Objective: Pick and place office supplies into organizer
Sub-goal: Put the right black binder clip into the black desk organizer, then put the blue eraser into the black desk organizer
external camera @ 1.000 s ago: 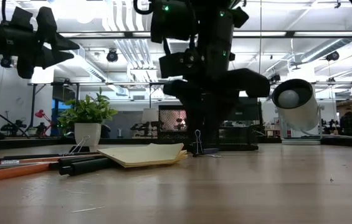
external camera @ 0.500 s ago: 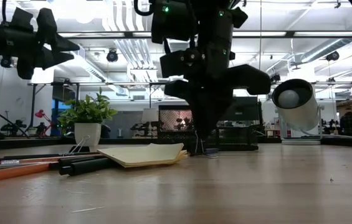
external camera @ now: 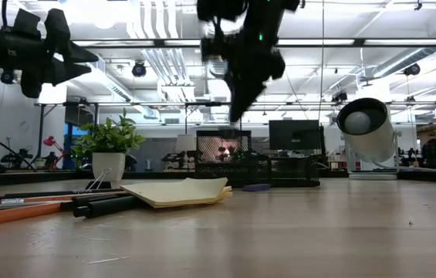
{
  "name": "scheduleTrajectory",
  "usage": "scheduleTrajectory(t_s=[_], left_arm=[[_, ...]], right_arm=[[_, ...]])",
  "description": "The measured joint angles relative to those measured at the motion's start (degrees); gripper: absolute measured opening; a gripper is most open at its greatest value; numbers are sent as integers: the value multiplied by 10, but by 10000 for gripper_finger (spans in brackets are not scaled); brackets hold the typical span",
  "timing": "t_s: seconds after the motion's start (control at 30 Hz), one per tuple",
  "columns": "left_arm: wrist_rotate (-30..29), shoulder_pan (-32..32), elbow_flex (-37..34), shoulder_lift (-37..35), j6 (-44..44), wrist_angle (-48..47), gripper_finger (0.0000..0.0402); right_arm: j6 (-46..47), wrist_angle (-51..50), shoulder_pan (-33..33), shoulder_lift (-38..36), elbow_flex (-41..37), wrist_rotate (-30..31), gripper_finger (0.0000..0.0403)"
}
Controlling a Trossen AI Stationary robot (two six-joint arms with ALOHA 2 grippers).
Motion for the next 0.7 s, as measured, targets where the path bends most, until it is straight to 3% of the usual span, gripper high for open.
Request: scheduleTrajectory(t_s=[0.2,0.4,0.47,0.7], left_arm=[[0,0,-1,1,0,-1,159],[0,0,-1,1,0,0,159],[0,0,-1,1,0,0,159],[0,0,-2,1,0,0,159]], right_arm=[[51,27,-37,35,-4,18,20],[89,9,-53,31,-4,-11,68],[59,-13,-44,20,-4,-19,89],[-177,-69,20,-4,-24,-44,134]])
